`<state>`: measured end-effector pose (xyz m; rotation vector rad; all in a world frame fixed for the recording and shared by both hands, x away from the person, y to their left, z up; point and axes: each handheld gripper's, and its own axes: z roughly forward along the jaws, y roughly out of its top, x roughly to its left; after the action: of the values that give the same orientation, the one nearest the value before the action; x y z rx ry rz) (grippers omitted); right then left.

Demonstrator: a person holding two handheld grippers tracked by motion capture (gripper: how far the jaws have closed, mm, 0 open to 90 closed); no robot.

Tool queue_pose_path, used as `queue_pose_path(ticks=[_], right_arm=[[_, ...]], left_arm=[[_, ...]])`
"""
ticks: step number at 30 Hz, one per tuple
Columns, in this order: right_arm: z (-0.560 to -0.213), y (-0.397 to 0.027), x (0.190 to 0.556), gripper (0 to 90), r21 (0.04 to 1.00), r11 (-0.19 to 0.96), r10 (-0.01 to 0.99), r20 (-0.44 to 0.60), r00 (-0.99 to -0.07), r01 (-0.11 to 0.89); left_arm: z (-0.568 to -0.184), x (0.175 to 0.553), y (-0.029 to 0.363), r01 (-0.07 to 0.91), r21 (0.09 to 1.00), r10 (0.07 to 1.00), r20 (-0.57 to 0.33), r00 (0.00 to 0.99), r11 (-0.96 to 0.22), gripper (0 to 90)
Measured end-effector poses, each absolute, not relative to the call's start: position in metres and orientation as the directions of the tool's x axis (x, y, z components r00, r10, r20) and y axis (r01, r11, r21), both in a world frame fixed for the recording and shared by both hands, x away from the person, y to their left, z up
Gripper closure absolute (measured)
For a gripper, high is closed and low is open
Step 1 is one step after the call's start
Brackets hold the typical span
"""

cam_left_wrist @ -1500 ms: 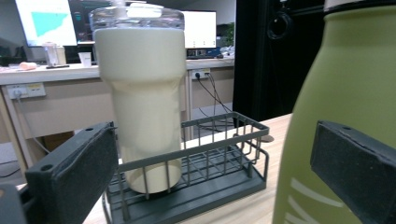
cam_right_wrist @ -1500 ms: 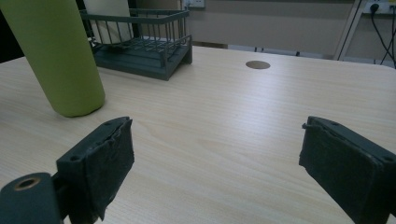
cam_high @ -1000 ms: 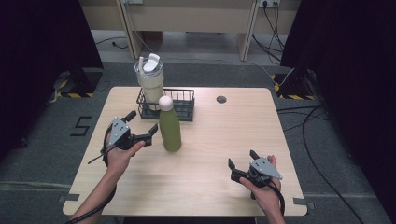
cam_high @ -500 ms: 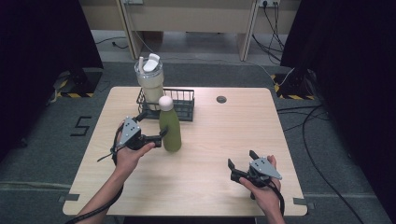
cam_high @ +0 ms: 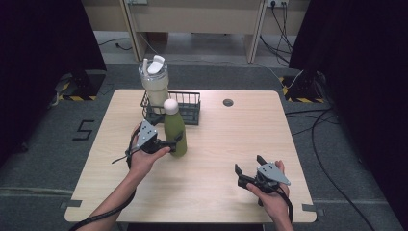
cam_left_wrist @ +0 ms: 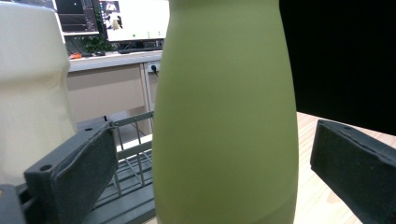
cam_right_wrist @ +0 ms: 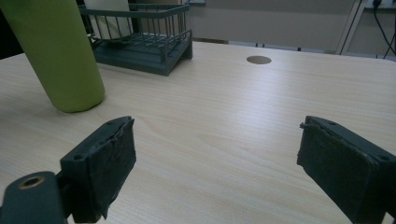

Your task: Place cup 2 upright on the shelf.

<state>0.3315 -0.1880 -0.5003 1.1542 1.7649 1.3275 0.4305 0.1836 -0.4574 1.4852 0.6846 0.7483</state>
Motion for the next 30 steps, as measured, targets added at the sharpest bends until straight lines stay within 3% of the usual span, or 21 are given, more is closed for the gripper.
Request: queue_pose_path(ticks=[10, 23, 30], right_arm=[[-0.5014, -0.1884, 0.3316, 11.7, 0.957, 0.107, 0.911, 0.015, -0.411, 0.271], [-0.5022, -0.1882, 0.3316, 12.2, 0.955, 0.107, 0.911, 0.017, -0.412, 0.277], [-0.5029, -0.1888, 0.3319, 12.3, 0.955, 0.105, 0.911, 0.018, -0.411, 0.276]], left_arm=[[-0.4605, 0.4377, 0.1787, -0.016, 0.999, 0.792, 0.048, 0.609, -0.048, 5.2], [-0.4641, 0.4396, 0.1756, -0.017, 0.999, 0.778, 0.046, 0.626, -0.045, 21.3], [-0.4638, 0.4389, 0.1744, -0.021, 0.999, 0.779, 0.047, 0.625, -0.043, 22.4]])
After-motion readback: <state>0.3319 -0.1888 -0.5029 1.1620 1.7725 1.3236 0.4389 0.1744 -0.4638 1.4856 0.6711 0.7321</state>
